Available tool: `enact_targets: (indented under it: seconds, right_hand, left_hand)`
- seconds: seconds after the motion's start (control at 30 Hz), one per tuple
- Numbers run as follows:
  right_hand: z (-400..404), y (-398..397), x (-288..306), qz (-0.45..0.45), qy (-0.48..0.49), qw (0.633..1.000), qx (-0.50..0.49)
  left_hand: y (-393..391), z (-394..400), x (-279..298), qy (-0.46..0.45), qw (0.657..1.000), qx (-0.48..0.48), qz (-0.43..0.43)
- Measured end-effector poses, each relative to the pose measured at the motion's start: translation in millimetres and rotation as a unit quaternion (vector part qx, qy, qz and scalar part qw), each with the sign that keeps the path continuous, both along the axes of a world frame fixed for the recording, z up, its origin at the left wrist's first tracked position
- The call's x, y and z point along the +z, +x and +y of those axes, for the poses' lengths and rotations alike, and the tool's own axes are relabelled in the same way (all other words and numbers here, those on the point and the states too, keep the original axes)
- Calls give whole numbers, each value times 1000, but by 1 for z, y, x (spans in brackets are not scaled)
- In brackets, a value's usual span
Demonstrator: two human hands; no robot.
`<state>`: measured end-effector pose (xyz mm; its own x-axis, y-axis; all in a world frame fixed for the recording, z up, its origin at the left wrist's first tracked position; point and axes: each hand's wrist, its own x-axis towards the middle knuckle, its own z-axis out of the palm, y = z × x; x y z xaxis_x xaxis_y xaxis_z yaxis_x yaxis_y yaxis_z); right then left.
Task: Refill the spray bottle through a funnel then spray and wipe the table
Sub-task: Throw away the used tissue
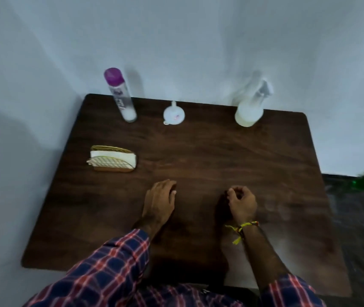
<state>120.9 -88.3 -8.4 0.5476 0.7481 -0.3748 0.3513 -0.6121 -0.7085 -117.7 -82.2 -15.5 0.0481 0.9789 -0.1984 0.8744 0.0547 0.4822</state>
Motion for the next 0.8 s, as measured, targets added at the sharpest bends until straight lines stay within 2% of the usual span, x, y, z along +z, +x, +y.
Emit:
enact_targets:
  seconds: [0.17, 0.3, 0.4, 0.53, 0.67, 0.8]
  right_hand:
    - [9, -29, 21, -53, -46, 995, 72]
    - [6, -46, 25, -96, -67, 970, 216]
    - [17, -71, 36, -90, -31, 944, 317]
    - [48, -126, 51, -75, 34, 907, 413]
    - [87, -200, 60, -81, 50, 869, 485]
    - [114, -262, 58, -152, 52, 822, 546]
  left_hand:
    - [-18, -1, 12, -53, 998, -7, -31]
    - [-27, -13, 21, -82, 996, 41, -10]
    - [-41, -26, 26, -118, 988, 95, 16]
    - [-62, -38, 26, -149, 981, 115, 51]
    - [-75, -42, 18, -190, 979, 53, 45]
    - [-83, -42, 11, -204, 978, 14, 29]
